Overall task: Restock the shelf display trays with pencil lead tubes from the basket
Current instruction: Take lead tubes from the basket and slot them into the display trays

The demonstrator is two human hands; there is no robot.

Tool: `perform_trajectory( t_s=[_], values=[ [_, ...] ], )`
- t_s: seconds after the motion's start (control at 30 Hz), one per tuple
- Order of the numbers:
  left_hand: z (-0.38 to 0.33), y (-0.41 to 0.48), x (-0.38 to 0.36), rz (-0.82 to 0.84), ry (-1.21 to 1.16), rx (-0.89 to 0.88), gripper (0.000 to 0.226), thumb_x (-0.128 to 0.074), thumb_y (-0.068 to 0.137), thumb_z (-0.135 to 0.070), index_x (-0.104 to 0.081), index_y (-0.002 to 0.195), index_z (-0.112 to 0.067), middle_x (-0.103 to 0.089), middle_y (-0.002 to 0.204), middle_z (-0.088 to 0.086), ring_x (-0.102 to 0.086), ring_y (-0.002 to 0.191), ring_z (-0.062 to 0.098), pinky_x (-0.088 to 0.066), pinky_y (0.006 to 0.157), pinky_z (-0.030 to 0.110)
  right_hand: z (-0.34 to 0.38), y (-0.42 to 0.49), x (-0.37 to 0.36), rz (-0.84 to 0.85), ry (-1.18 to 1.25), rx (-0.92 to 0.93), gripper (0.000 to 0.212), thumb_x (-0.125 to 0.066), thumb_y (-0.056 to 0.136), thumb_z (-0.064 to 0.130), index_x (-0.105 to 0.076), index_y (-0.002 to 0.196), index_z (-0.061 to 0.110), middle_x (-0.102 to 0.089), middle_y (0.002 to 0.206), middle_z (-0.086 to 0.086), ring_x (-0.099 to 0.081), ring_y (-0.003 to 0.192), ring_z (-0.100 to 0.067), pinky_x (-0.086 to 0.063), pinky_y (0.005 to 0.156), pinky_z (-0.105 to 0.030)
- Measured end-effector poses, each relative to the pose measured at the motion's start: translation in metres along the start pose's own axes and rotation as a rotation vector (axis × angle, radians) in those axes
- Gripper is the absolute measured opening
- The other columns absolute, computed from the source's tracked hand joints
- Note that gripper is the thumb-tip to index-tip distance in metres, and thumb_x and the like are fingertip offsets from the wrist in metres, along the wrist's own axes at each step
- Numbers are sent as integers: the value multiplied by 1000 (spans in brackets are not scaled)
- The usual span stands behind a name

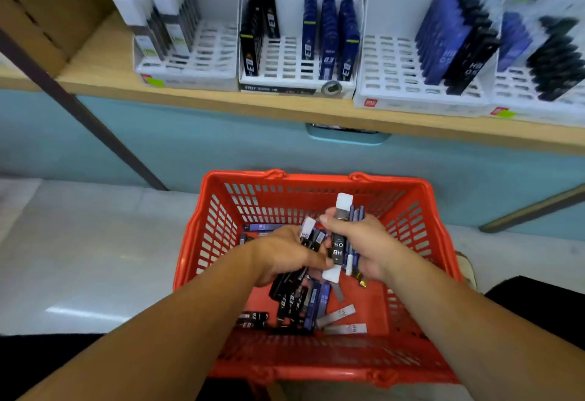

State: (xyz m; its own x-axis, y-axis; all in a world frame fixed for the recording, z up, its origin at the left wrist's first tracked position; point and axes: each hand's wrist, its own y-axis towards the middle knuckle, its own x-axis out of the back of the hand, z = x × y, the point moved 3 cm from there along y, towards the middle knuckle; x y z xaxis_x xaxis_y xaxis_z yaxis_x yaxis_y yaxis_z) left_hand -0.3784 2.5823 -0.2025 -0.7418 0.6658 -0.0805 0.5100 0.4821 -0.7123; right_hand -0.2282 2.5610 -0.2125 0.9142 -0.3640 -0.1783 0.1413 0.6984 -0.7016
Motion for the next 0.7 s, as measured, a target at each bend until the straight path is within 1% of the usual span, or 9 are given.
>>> perform_trajectory(
  t_s=[0.1,0.13,0.2,0.3,0.4,0.47,0.57,0.63,0.7],
  values=[
    [-28,-32,8,-39,88,-101,32,-78,79,12,-65,90,-15,-67,74,0,-67,61,14,-55,56,26,25,-24,-19,24,91,45,11,-72,93,3,-64,98,9,-56,63,-12,-59,50,-26,-58,52,-38],
    [-38,-43,13,-59,113,-135,32,-78,78,14,-66,89,-14,-67,75,0,-66,62,14,-58,60,28,34,-33,-26,19,139,53,8,-68,95,3,-63,96,8,-56,65,-13,-59,51,-26,-60,54,-40],
    [-59,-64,25,-81,140,-179,30,-77,78,14,-71,96,-10,-70,83,3,-70,74,18,-64,79,39,54,-49,-41,14,195,75,5,-64,99,3,-61,97,6,-61,68,-16,-63,56,-28,-63,58,-45],
    [-89,-92,48,-164,210,-235,29,-73,84,8,-74,101,-15,-75,88,-1,-72,84,19,-60,95,44,82,-69,-54,11,81,127,2,-63,100,7,-62,101,9,-76,90,-22,-73,70,-34,-62,55,-41],
    [-118,-122,71,-288,306,-305,15,-72,91,-5,-67,93,-19,-73,85,5,-71,78,22,-60,84,41,109,-88,-58,-6,-118,184,6,-65,101,11,-60,104,11,-74,104,-21,-78,80,-33,-65,64,-47],
    [-137,-140,80,-319,377,-377,12,-71,94,-10,-65,97,-19,-71,84,1,-71,73,18,-60,75,34,126,-99,-60,4,-319,256,12,-66,101,16,-58,108,11,-70,92,-18,-76,70,-31,-64,68,-49],
    [-161,-157,88,-317,434,-469,12,-73,93,-9,-66,101,-13,-71,85,3,-76,74,20,-61,72,33,159,-111,-65,-24,-754,450,11,-66,101,18,-59,107,11,-66,70,-12,-66,52,-21,-58,55,-38],
    [-175,-164,92,-329,452,-531,14,-76,91,-9,-66,100,-12,-72,83,4,-76,73,19,-59,64,28,179,-117,-73,10,-925,550,10,-69,98,19,-63,103,14,-66,66,-7,-65,51,-19,-56,52,-34],
    [-184,-167,96,-338,472,-586,13,-76,91,-10,-65,98,-11,-71,75,1,-73,67,13,-50,55,18,192,-121,-83,84,-1034,605,12,-75,95,24,-66,98,16,-63,56,2,-62,49,-17,-52,51,-33]
  ],
)
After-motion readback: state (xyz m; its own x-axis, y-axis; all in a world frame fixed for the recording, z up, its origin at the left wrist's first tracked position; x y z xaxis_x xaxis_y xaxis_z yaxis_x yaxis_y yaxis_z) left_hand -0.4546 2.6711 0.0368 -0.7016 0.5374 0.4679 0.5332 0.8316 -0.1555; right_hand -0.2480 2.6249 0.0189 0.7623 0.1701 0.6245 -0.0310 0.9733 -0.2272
